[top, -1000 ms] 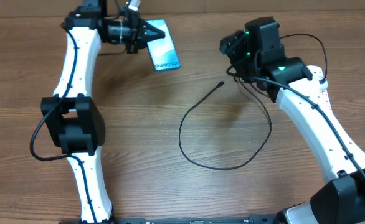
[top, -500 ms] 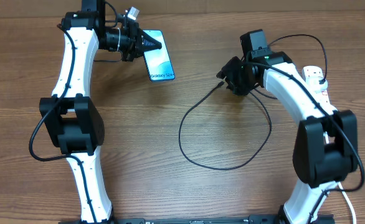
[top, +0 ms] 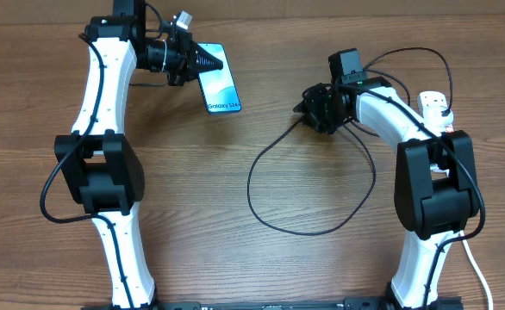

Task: Plug charger to phone and switch on socket
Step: 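Grasp the black cable's USB-C plug with the right gripper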

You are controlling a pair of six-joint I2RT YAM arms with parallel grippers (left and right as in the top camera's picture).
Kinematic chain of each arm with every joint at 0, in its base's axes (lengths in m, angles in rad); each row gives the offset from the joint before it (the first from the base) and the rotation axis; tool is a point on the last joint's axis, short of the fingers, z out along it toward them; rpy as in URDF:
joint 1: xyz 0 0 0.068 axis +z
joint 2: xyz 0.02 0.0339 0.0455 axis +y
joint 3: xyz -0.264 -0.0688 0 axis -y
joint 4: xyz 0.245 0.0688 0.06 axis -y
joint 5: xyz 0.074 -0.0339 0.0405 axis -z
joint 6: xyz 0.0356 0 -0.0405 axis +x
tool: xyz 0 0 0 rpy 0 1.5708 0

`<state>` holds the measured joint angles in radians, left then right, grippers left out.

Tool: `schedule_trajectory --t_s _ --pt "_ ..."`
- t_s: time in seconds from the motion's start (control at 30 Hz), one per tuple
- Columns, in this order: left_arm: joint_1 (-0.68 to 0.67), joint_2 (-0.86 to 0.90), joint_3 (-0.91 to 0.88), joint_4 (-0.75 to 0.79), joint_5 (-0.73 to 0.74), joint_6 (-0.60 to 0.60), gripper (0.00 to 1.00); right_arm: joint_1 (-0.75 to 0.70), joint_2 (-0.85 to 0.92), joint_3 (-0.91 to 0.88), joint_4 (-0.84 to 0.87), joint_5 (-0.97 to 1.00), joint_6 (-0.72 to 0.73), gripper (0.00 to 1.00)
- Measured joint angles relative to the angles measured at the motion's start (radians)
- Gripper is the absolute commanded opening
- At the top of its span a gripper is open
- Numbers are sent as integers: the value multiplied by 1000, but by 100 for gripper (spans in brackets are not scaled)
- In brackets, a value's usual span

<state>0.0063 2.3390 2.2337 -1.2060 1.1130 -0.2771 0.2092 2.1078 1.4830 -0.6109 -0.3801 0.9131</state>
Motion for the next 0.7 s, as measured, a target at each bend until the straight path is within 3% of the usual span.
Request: schedule_trajectory --t_s 0.47,0.7 --pt "0 0 0 -10 0 0 4 2 48 0 21 -6 3 35" --pt "-1 0 0 -22 0 -1 4 39 48 0 22 32 3 24"
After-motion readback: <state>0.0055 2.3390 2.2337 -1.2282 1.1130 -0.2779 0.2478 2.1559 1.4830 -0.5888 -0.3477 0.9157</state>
